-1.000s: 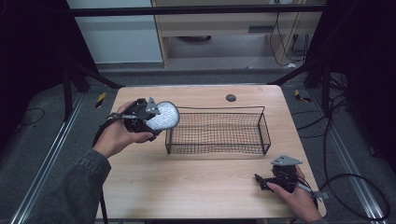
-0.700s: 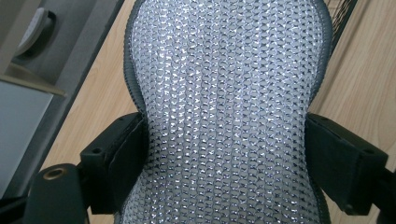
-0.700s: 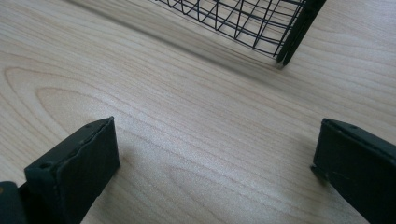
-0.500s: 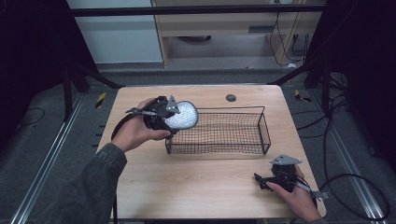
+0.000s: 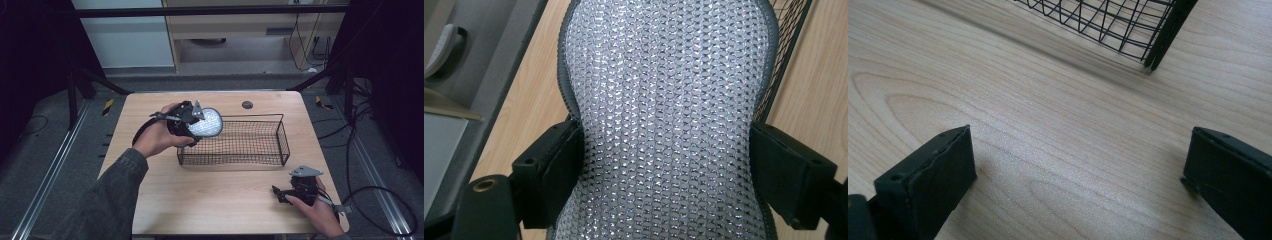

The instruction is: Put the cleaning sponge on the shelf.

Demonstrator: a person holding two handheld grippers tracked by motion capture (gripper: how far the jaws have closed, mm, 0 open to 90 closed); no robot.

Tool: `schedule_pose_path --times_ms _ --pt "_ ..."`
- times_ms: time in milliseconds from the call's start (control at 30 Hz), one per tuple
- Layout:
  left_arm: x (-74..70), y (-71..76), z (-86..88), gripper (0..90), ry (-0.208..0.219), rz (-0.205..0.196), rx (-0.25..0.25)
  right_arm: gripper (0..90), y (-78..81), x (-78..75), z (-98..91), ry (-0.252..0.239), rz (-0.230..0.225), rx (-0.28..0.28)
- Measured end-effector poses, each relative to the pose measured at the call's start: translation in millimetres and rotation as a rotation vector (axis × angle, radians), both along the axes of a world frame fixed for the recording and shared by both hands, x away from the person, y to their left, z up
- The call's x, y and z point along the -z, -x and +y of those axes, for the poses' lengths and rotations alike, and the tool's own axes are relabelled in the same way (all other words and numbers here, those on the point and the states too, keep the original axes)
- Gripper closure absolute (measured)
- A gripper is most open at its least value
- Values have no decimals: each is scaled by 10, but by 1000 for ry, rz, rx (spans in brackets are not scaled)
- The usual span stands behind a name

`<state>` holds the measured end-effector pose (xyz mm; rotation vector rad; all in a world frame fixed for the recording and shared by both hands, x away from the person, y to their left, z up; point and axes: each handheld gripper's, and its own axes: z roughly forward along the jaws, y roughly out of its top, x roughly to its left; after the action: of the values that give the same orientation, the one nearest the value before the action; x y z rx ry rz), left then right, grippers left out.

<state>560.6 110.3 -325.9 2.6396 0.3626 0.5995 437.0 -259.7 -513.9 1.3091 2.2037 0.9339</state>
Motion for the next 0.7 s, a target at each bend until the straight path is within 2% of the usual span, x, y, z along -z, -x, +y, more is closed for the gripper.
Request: schedule_pose_path --times_ms 67,300,467,500,700 --pt "33 -12 -91 166 -9 1 21 4 -1 0 2 -1 2 1" --pt "132 -74 -278 165 -16 5 44 3 -14 -1 11 -2 2 -1" --pt "167 -85 -350 166 -26 8 57 3 -13 -1 12 -2 2 -1" --pt "178 -87 -378 166 -39 10 61 3 -13 -2 12 -2 3 0" --pt "195 -104 -415 168 -36 14 74 3 -14 -2 11 -1 2 -1"
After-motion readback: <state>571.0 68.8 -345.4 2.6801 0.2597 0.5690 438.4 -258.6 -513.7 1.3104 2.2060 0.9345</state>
